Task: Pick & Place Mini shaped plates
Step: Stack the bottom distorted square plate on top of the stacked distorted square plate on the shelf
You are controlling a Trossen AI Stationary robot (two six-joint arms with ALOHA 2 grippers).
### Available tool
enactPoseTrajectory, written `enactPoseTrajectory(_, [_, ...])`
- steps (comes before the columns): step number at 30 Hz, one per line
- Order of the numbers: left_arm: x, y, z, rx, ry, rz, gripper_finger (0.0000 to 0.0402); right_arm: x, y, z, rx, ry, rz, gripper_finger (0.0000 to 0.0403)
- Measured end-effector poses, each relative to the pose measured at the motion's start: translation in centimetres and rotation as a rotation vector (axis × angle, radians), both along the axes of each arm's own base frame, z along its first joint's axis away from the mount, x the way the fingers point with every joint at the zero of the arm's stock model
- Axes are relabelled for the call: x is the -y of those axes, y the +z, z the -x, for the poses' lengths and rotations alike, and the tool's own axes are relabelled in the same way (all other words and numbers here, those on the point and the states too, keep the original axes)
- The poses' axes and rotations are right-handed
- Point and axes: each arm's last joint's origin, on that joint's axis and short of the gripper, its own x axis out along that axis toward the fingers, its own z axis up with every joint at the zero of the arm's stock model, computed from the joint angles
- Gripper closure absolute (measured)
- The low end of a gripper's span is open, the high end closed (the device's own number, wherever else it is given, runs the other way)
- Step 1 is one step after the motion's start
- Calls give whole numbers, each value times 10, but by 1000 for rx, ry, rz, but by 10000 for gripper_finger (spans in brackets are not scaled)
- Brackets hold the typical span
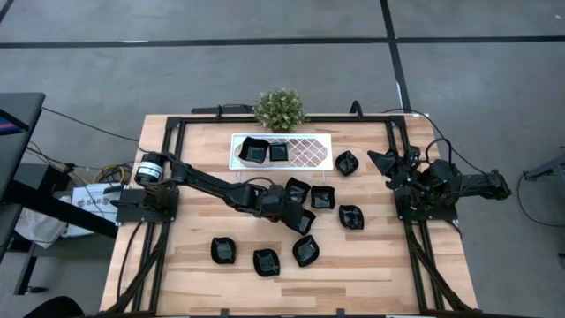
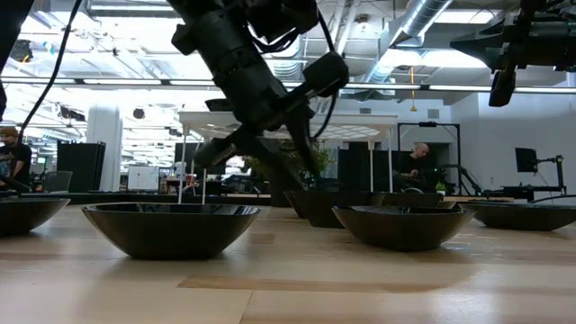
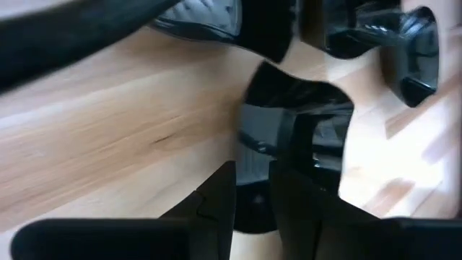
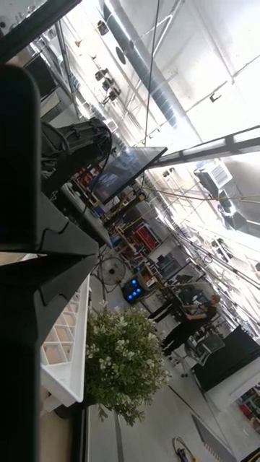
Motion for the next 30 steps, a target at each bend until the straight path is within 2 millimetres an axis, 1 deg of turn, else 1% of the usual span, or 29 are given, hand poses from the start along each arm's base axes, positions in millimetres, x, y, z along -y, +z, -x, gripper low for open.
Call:
enactPoseTrajectory(4, [0, -2, -1, 1, -2, 4, 316, 0, 0, 0, -3, 0, 0, 403])
enactPoseTrajectory(8, [1, -13, 0, -32, -14, 38, 316, 0, 0, 0, -4, 0, 0, 403])
enactPoseTrajectory(10, [2, -14, 0, -34, -14, 49, 316, 0, -1, 0, -7, 0, 0, 403])
enactPoseTrajectory(13, [3, -7, 0, -12, -4, 38, 316, 0, -1, 0, -14, 0, 1, 403])
enactPoseTrajectory(19, [2, 15, -1, 58, 27, -3, 316, 0, -2, -1, -22, 0, 1, 403])
enactPoseTrajectory(22, [2, 17, -1, 72, 27, 0, 316, 0, -2, -1, -22, 0, 1, 403])
enactPoseTrajectory(30, [3, 14, -3, 72, 17, 20, 316, 0, -2, -1, -26, 0, 2, 403])
